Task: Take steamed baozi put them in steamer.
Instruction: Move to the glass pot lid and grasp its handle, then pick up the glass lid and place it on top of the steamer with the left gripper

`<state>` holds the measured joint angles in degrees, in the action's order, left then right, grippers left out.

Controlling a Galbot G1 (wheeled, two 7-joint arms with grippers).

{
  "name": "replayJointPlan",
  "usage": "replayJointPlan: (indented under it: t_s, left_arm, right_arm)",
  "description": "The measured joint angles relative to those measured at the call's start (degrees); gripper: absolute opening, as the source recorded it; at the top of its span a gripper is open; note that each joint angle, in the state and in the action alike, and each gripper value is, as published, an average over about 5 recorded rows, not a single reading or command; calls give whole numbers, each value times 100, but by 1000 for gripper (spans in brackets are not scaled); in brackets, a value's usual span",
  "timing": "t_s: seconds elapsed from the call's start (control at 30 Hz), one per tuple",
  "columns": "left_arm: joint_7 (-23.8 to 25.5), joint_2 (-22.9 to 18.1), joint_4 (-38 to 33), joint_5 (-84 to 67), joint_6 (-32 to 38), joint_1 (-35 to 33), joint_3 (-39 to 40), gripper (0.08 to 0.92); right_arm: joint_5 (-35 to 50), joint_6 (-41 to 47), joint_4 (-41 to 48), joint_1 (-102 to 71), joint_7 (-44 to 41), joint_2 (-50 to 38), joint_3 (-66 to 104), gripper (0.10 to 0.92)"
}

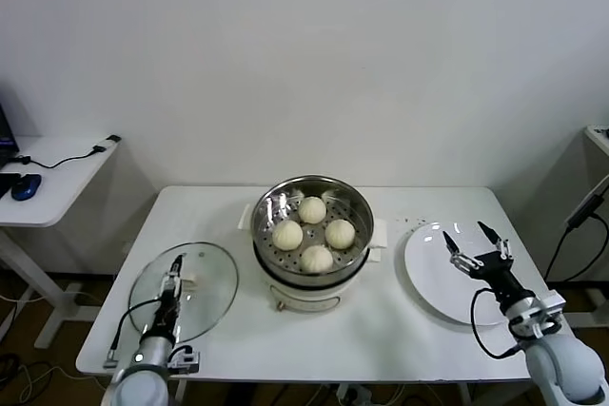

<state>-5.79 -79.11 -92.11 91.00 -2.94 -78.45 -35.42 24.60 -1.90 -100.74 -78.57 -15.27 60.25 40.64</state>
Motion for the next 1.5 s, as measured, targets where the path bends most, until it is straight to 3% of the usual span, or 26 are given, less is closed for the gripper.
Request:
replayJointPlan:
  t_s: [0.43,0.53,1.23,1.5]
  left_arm:
    - [-394,31,775,-203,-37,649,61,823]
    - [-429,29,859,-287,1,729,80,787]
    - [-402,172,783,-921,115,732,57,189]
    - [-300,480,-46,-1288,-121,336,5,150]
  right_arm:
    - [-140,-108,160,-80,-29,150,199,823]
    - [-181,-134,205,-76,-51,177,217,823]
    - [-319,-265,499,41,-163,210,355,823]
    - [-311,-278,601,126,-184,139,390,823]
